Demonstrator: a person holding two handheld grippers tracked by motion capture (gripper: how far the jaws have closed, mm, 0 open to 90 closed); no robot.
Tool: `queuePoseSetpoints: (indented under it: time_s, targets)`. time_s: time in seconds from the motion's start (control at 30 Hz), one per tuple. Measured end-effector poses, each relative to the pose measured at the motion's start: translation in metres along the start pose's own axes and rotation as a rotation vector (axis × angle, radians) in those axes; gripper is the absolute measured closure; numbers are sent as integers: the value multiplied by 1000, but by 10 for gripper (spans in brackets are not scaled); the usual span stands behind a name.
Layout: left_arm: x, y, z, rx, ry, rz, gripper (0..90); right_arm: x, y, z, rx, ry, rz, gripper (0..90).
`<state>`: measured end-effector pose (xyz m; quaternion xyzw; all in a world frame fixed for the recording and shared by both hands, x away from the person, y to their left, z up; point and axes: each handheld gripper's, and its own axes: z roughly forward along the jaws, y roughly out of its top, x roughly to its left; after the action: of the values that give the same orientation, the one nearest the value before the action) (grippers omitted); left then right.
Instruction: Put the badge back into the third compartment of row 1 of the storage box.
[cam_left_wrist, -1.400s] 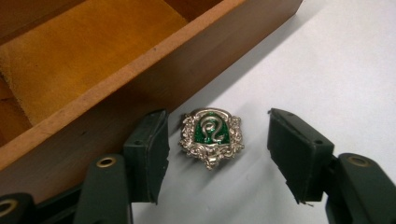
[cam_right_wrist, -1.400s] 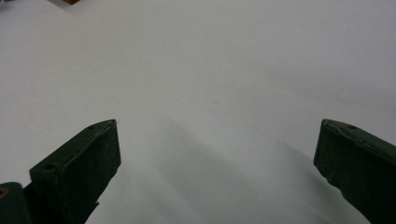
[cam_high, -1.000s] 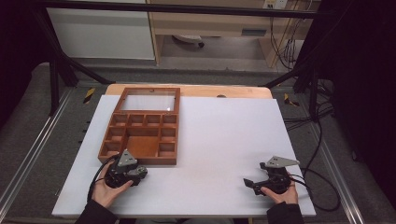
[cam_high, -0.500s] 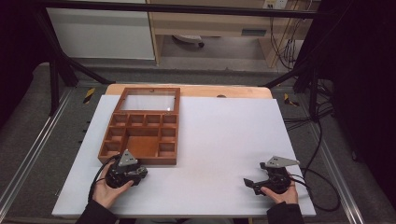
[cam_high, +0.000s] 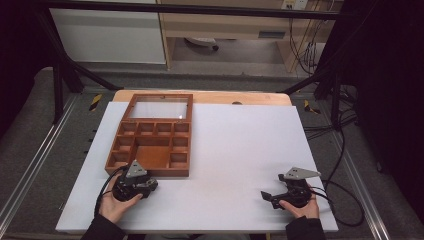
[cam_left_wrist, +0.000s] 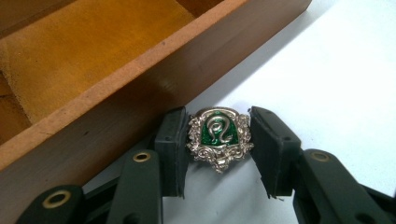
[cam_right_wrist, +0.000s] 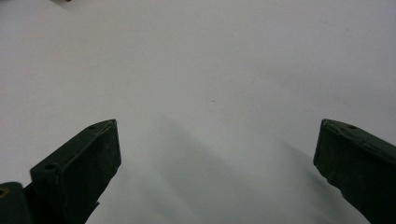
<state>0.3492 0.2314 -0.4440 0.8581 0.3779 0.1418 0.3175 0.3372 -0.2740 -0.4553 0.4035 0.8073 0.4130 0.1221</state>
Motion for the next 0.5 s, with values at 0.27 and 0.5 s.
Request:
queuePoseSetpoints:
  time_s: [0.27,0.5]
  targets:
    - [0,0,0,-2,1,3,573,0,0,0,4,2,1,10]
    - [0,0,-3,-13,3,0,574,0,0,0,4,2,0,11]
